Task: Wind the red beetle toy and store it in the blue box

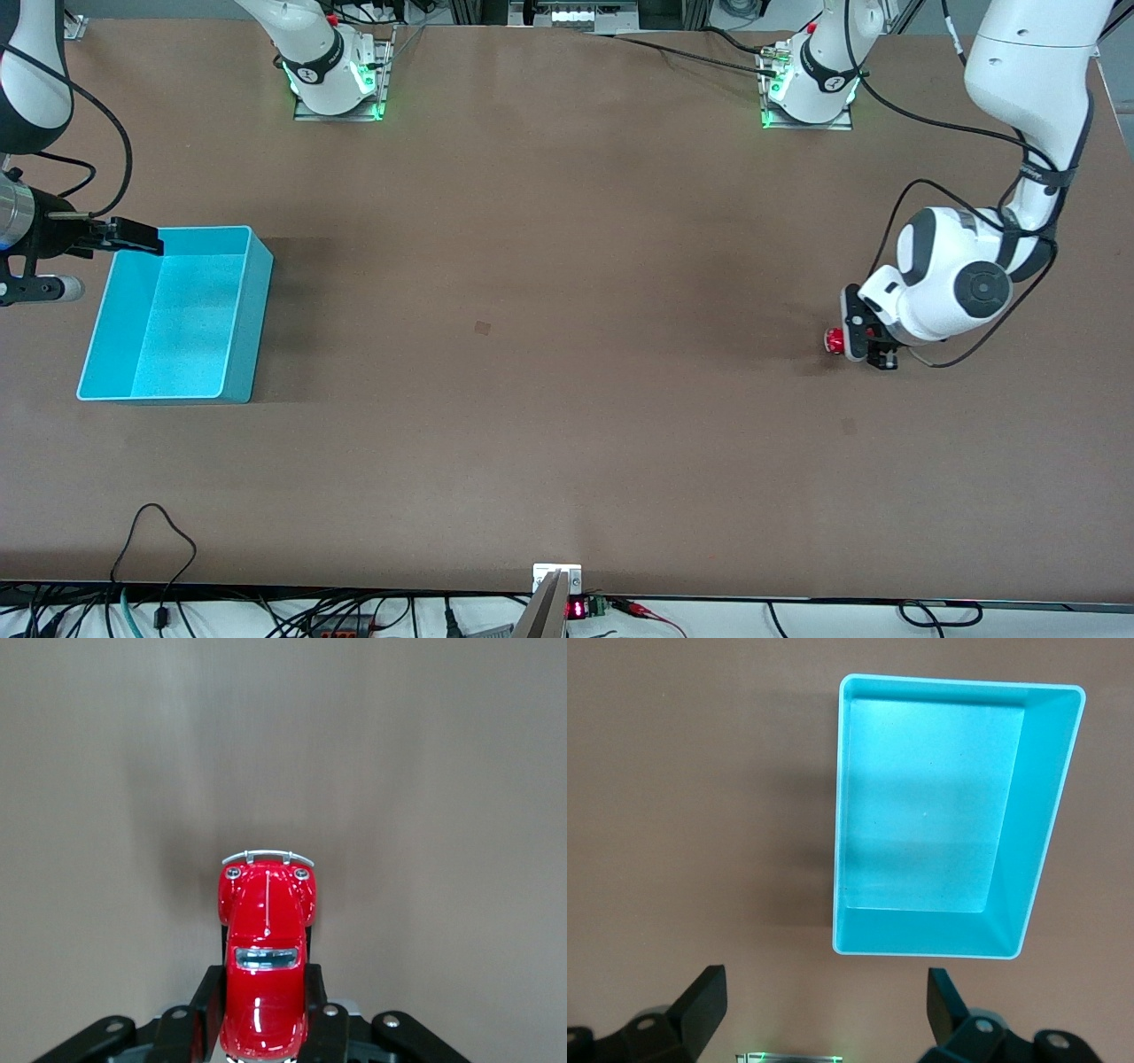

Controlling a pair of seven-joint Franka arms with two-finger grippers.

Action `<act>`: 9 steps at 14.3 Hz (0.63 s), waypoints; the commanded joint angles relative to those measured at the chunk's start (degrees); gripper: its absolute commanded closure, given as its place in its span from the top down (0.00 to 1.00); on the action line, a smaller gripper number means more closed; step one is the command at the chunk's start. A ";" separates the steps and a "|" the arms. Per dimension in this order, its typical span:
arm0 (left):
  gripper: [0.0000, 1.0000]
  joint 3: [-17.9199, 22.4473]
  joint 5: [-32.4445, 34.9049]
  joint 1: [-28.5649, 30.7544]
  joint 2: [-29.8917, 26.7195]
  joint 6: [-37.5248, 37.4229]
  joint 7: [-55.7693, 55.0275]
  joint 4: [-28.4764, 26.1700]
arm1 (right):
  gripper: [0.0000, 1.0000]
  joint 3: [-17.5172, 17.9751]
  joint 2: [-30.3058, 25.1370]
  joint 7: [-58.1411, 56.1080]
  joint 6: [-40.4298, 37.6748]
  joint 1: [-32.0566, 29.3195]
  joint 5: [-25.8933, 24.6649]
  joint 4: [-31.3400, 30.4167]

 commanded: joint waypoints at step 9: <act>0.38 -0.13 0.85 8.55 3.34 2.58 5.77 2.51 | 1.00 -0.01 -0.03 -1.50 -0.77 -0.21 0.50 0.39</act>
